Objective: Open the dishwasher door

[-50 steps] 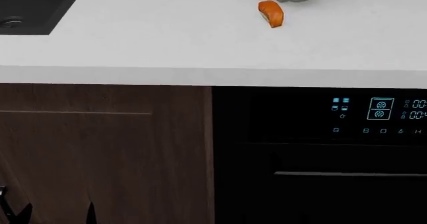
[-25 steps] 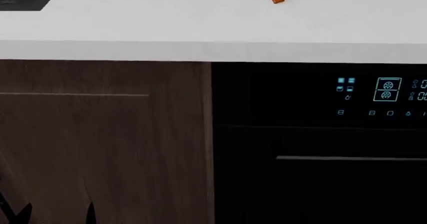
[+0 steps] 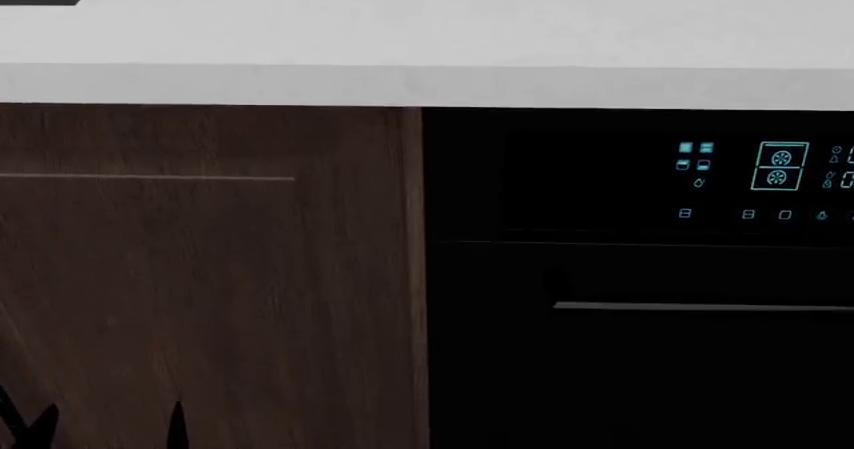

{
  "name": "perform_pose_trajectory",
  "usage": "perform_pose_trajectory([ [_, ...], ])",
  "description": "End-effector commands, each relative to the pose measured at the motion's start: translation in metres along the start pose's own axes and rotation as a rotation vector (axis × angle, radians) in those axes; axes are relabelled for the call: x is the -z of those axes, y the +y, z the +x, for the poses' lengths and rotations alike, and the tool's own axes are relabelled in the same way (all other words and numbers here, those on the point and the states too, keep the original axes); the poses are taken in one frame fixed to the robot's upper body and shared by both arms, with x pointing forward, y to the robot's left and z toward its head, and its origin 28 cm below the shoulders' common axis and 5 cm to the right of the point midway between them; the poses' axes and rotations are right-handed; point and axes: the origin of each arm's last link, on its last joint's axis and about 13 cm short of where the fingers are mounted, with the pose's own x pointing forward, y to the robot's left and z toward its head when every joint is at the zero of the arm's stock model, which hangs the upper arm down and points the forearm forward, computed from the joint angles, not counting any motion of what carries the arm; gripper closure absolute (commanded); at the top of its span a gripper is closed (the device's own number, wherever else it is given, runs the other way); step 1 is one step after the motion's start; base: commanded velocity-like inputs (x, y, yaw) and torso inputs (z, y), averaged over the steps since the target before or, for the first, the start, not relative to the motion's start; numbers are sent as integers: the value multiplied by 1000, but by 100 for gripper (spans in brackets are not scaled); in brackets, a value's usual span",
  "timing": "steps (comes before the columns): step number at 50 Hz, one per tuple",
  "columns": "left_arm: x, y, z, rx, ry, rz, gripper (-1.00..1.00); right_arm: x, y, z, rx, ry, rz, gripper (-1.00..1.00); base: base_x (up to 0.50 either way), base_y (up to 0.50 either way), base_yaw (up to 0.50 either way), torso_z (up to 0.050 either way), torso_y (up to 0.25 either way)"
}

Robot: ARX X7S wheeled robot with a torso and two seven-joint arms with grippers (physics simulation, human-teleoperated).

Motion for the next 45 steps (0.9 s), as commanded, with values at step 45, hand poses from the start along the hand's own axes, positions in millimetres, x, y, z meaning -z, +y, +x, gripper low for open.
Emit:
perform_pose_trajectory([
  [45,-7,-3,0,26,-38,31,-100,-117,-108,-1,73,207,-1201,-100,0,0,0,0,0],
])
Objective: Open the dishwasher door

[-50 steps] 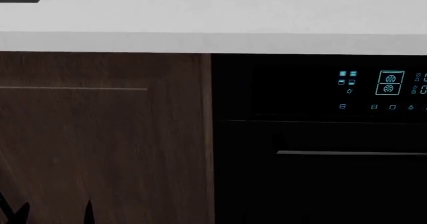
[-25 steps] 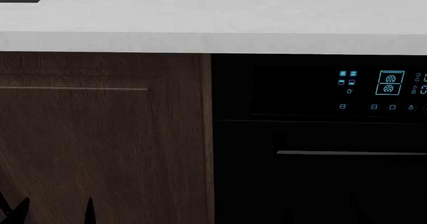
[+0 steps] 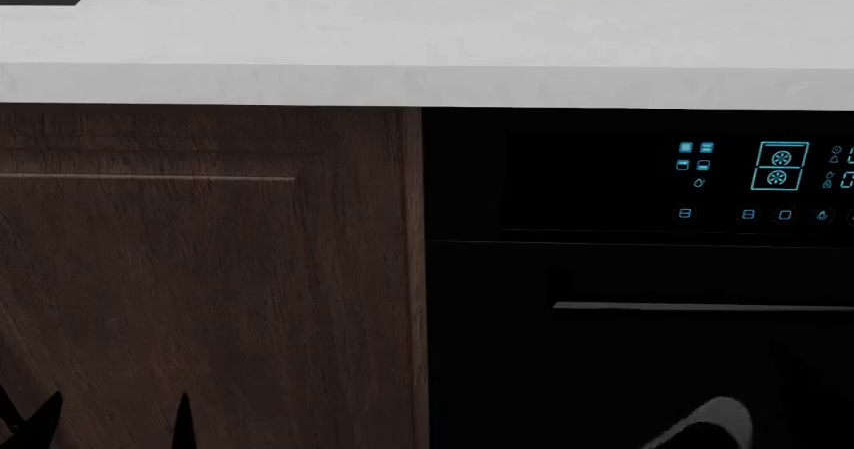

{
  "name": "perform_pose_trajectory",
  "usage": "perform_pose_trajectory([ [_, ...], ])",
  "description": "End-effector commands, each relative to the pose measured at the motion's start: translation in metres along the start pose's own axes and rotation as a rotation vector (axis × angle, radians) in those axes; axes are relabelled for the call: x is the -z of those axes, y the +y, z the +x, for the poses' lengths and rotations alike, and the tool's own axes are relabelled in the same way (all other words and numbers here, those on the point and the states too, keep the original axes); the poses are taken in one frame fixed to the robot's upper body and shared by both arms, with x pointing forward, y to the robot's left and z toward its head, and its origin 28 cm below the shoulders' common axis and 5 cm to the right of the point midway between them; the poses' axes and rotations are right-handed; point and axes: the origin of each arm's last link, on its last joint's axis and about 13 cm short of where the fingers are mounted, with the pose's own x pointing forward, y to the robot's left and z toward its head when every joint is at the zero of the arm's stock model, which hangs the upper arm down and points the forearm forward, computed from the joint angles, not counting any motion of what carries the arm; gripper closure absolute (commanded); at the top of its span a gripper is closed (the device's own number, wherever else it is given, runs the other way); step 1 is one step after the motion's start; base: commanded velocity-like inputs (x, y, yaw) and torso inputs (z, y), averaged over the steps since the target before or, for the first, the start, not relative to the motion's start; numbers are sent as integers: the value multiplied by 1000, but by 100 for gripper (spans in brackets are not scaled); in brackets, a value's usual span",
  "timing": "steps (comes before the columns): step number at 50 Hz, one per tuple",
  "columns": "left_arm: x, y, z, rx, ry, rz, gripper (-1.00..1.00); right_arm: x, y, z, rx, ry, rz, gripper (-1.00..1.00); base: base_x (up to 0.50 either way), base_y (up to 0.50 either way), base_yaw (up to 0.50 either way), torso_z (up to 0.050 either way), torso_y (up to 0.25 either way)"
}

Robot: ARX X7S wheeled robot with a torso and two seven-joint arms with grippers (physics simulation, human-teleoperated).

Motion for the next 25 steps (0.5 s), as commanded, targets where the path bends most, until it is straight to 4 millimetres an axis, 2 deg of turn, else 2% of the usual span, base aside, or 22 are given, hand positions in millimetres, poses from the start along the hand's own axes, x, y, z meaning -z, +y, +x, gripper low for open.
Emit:
perform_pose_trajectory([
  [1,-1,-1,-1,2,-3,-2,-100,6,-20,10,-12,86,-175,-100,0,0,0,0,0],
  [8,-3,-1,-1,0,-10,-2,-100,9,-17,22,-50,110,-201,-100,0,0,0,0,0],
  [25,-8,1,-2,2,-37,0,-100,4,-8,59,-115,107,-276,-100,0,0,0,0,0],
])
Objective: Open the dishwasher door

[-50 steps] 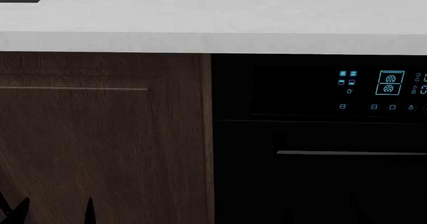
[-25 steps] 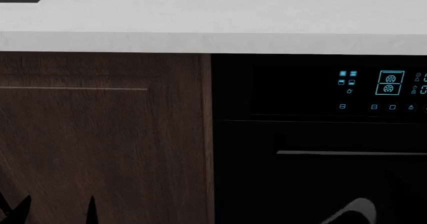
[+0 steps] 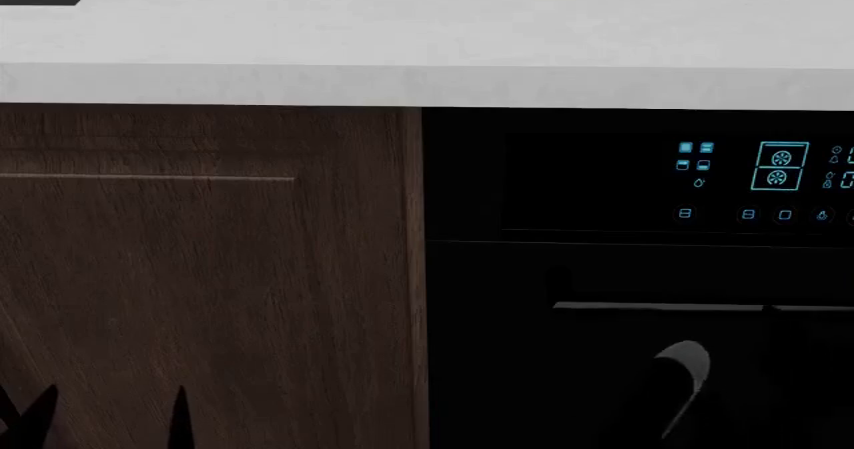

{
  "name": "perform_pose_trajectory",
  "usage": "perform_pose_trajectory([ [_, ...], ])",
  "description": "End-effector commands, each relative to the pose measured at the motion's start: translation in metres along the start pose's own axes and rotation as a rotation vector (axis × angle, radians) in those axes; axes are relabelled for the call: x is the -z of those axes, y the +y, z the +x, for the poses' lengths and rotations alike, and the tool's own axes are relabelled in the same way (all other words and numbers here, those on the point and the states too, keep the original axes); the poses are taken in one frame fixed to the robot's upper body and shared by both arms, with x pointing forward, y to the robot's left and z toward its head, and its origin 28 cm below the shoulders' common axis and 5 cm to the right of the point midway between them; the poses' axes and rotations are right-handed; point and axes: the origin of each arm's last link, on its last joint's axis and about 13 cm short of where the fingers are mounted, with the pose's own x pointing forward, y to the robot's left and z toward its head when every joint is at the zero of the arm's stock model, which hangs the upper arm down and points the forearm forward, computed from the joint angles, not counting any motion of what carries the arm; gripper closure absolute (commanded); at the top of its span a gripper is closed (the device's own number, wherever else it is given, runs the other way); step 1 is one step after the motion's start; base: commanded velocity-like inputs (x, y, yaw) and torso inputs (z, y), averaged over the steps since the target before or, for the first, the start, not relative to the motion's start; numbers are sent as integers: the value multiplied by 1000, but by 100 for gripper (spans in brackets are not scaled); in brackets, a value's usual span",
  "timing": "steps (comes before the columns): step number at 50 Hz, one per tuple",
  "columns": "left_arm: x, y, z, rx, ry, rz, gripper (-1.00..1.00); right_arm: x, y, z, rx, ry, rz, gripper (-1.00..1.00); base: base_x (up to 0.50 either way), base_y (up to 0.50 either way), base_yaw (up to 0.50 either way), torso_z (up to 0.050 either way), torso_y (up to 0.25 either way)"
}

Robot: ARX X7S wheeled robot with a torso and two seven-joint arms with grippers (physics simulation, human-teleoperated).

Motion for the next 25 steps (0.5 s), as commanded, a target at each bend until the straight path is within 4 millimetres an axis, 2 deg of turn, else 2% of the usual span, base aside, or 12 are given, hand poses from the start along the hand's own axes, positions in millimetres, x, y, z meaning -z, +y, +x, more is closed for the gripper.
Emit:
perform_pose_trajectory([
  [1,-3,1,-1,0,-13,2,-100,-4,0,20,-28,11,-58,-100,0,0,0,0,0],
  [25,-5,0,1,-1,-22,4,-100,-8,3,49,-55,23,-67,-100,0,0,0,0,0],
])
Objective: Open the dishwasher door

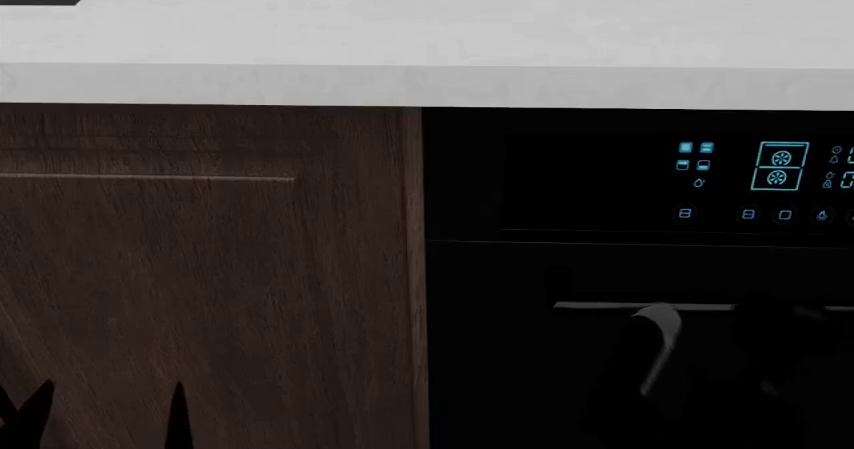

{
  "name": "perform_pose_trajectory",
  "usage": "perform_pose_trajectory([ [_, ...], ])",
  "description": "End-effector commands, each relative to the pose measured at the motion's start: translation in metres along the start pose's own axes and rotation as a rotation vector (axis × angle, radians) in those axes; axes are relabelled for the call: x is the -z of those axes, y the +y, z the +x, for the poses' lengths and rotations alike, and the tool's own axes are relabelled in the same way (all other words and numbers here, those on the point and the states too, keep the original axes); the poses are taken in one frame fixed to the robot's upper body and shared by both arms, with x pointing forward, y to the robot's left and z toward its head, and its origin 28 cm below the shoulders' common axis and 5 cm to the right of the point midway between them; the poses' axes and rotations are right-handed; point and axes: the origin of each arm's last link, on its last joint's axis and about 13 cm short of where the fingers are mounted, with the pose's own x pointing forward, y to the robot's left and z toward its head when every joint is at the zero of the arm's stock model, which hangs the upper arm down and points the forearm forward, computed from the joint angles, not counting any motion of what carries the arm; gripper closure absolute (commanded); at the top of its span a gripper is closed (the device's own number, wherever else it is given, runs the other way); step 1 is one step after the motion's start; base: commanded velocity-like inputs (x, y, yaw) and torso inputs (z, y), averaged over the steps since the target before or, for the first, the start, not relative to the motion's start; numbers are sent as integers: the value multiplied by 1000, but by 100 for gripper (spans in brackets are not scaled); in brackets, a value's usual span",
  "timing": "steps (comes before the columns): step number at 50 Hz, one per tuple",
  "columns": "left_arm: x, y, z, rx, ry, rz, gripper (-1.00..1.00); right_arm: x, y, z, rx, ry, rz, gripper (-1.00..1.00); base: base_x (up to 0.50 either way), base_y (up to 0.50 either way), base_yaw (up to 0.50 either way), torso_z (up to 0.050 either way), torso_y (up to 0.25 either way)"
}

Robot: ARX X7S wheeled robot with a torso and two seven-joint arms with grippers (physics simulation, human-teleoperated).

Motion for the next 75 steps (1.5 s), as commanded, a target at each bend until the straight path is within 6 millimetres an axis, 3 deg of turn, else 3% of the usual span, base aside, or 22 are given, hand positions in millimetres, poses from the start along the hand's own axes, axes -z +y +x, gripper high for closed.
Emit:
perform_pose_trajectory([
  [1,-1,-1,1,0,-5,0,-100,-4,0,14,-10,0,-7,-100,0,0,0,0,0],
  [30,-3,1,2,-10,-10,4,-100,-11,7,39,-50,-4,-12,-100,0,0,0,0,0],
  [54,-7,5,4,-28,-15,5,-100,-12,3,73,-54,30,-1,-100,0,0,0,0,0],
  [75,-9,9,7,-54,-24,10,-100,-16,10,95,-79,28,27,-100,0,0,0,0,0],
])
